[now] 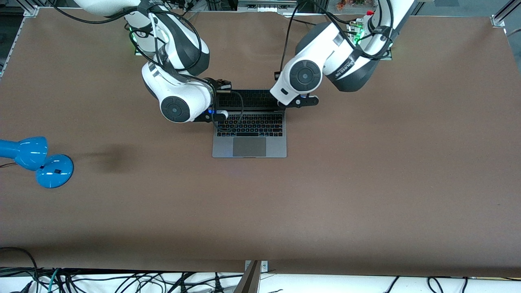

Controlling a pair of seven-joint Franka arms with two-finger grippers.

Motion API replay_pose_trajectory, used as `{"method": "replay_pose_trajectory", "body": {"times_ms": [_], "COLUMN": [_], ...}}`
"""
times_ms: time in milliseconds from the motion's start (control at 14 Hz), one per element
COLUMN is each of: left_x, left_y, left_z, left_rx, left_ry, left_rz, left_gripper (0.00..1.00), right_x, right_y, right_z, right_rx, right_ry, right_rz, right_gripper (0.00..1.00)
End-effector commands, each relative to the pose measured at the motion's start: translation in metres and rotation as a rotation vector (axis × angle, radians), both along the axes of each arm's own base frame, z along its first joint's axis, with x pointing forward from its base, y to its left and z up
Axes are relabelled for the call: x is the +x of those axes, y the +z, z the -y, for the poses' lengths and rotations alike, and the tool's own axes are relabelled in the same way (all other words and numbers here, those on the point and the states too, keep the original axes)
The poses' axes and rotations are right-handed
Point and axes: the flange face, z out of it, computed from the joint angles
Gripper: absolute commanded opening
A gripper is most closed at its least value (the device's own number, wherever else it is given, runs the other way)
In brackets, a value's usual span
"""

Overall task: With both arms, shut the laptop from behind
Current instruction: 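Reach both grippers behind the laptop screen's back edge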

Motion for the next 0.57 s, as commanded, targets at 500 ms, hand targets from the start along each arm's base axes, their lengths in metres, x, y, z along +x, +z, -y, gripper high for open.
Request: {"method": "replay_pose_trajectory", "body": {"times_ms": [500], "left_x": [0.013], "left_y": [-0.057], "left_z": [0.028], "left_rx": [-0.03], "left_ry": [0.081], "left_rz": [0.049], "left_gripper": [0.0], "right_x": [0.011], "right_y": [-0.011], "right_z": [-0.001], "right_rx": [0.031], "right_ry": [-0.014], "right_rz": [0.078], "right_gripper": [0.03]}}
